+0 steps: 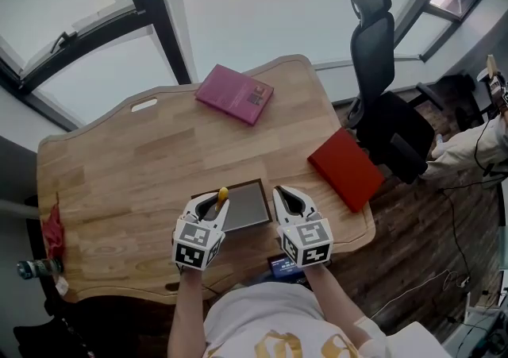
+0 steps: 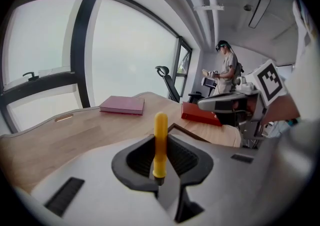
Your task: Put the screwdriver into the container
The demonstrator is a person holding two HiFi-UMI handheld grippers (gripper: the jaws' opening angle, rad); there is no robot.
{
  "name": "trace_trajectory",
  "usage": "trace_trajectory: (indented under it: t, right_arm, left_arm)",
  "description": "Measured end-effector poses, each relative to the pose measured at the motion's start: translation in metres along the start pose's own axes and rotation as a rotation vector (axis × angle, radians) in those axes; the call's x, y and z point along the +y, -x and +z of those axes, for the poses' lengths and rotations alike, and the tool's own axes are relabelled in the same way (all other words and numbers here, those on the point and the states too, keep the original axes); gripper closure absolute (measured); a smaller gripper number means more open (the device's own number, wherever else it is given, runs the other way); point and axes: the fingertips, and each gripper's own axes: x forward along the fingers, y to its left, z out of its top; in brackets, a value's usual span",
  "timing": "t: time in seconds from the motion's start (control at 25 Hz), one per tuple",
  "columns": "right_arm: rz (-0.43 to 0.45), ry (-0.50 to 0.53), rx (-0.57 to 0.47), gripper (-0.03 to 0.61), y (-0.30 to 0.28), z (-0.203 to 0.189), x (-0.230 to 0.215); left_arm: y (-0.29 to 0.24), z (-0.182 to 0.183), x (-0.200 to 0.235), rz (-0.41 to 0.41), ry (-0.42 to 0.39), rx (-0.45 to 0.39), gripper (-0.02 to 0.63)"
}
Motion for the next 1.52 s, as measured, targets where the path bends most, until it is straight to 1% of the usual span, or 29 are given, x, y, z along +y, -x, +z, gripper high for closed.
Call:
trace_trajectory:
  t: [0.2,0.44,0.76,1.0,1.24,1.36,1.52]
  right_arm:
    - [0.001,-0.013,0.017,0.546,-0.006,-0.004,-0.005]
    - [0.001,-0.024,0.038,0.546,-0.014,-0.010,-0.012]
    - [-0.004,-0.041,0.064,0.546,-0.019,-0.016,-0.021]
    - [0.006,-0.042,0.083,0.546,-0.027,-0.022,-0.022]
    - [0.011,-0.042,0.103,0.546,-0.032,-0.026,-0.024]
    - [0.009,-0.042,0.113,0.546,-0.034,-0.028,-0.026]
    - [0.006,-0.044,0.129,0.546,-0.037,-0.033,-0.030]
  left_arm:
    - [-0.012,-0.007,-0.006,-0.038,-0.034,0.061,0.535]
    - [-0.023,-0.016,-0.011,-0.116,-0.041,0.131,0.535]
    - [-0.037,-0.029,-0.021,-0.175,-0.073,0.220,0.535]
    - [-0.050,-0.037,-0.024,-0.203,-0.129,0.277,0.535]
    - [-0.057,-0.044,-0.027,-0.230,-0.147,0.344,0.535]
    - [-0.061,-0.045,-0.026,-0.230,-0.148,0.354,0.535]
    - [-0.067,-0.048,-0.030,-0.250,-0.161,0.381,0.535]
